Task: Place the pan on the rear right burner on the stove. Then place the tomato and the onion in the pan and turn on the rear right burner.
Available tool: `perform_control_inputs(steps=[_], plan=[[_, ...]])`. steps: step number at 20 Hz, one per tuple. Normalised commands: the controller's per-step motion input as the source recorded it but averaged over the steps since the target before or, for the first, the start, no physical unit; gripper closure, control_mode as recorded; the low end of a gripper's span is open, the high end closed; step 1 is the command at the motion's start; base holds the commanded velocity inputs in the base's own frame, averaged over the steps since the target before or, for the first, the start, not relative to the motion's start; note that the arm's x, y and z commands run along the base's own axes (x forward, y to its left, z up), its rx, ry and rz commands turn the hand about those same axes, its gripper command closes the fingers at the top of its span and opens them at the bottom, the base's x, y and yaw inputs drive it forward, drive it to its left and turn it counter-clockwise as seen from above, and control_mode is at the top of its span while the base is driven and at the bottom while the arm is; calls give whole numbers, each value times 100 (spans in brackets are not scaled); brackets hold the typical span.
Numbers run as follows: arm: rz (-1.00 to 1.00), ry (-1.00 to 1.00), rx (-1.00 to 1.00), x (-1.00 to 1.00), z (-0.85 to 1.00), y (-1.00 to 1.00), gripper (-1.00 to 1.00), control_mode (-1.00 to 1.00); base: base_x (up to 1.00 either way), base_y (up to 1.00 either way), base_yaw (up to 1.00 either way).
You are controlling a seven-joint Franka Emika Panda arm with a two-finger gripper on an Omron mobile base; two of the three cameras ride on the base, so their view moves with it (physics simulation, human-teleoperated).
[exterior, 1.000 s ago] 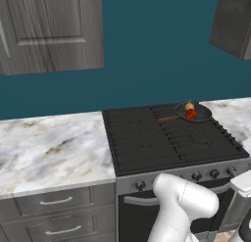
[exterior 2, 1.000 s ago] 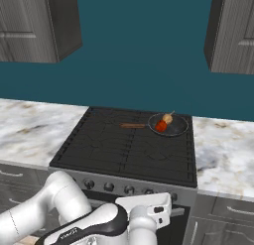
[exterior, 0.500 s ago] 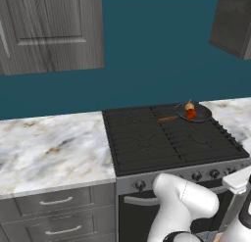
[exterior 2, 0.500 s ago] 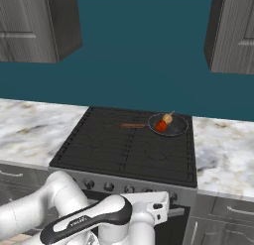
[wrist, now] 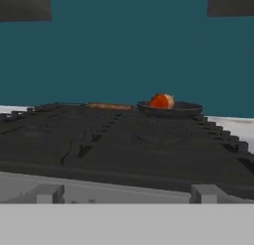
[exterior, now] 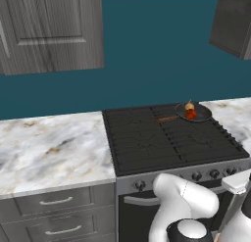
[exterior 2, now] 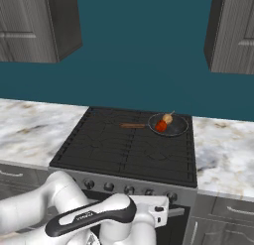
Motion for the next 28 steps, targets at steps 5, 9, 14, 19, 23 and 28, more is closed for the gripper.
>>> perform_control_inputs(steps=[5, 9, 14, 19, 23, 28], plan=[[0, 4, 12, 0, -9, 0, -100, -100, 0, 0, 0], [0, 0, 8, 0, -14, 0, -100, -100, 0, 0, 0], [0, 0, 3, 14, -21, 1, -100, -100, 0, 0, 0], [0, 0, 1, 15, -21, 0, -100, -100, 0, 0, 0], [0, 0, 0, 10, -23, 0, -100, -100, 0, 0, 0], [0, 0, 0, 14, -19, 0, -100, -100, 0, 0, 0]])
